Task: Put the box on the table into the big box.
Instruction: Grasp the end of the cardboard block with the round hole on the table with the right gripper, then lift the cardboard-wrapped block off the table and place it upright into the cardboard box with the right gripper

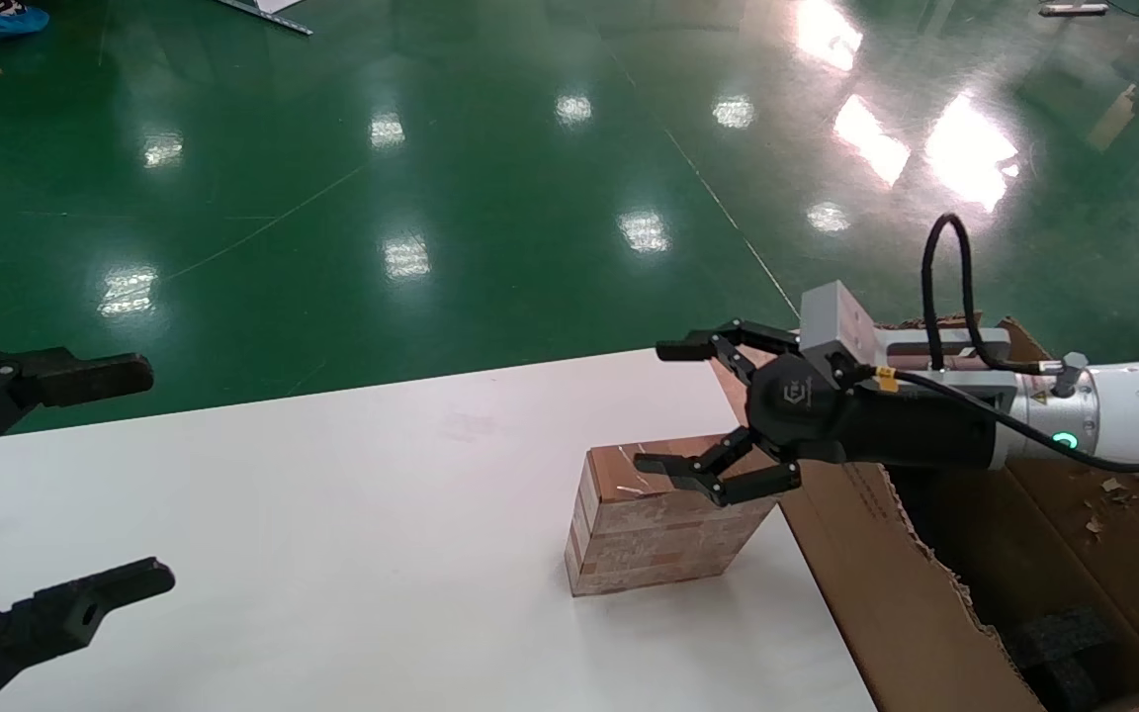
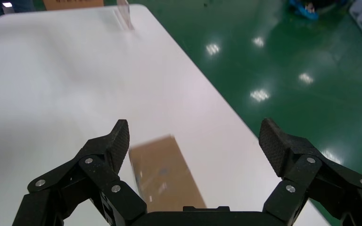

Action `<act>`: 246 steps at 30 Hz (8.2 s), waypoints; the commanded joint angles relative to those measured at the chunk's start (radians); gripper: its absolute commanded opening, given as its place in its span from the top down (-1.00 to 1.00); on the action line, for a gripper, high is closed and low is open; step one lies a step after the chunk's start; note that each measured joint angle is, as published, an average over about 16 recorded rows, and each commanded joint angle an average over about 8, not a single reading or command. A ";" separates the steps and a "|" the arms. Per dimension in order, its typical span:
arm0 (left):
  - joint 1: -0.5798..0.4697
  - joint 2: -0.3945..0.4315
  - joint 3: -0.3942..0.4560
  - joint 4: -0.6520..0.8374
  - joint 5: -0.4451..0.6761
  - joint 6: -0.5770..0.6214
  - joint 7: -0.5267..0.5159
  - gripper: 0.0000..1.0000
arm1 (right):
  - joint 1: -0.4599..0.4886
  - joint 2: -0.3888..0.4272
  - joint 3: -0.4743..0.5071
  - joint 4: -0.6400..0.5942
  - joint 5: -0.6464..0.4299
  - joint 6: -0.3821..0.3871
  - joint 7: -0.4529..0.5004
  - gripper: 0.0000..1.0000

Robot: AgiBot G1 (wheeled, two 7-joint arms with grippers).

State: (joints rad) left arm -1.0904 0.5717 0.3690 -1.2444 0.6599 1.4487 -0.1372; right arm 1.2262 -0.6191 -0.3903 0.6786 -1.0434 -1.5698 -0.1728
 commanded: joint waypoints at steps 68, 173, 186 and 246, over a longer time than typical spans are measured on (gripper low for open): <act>0.000 0.000 0.000 0.000 0.000 0.000 0.000 -1.00 | 0.134 -0.014 -0.369 -0.293 0.090 -0.016 -0.192 -0.66; 0.000 0.000 0.000 0.000 0.000 0.000 0.000 1.00 | -0.018 0.325 -0.260 -0.790 0.422 0.115 -0.103 1.00; 0.000 0.000 0.000 0.000 0.000 0.000 0.000 1.00 | -0.037 0.292 -0.236 -0.944 0.450 0.071 -0.165 1.00; 0.000 0.000 0.000 0.000 -0.001 0.000 0.000 1.00 | 0.167 0.192 -0.360 -1.384 0.386 0.043 -0.339 1.00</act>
State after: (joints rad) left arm -1.0903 0.5714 0.3695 -1.2440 0.6593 1.4483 -0.1369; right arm 1.3931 -0.4276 -0.7510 -0.7041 -0.6576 -1.5263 -0.5105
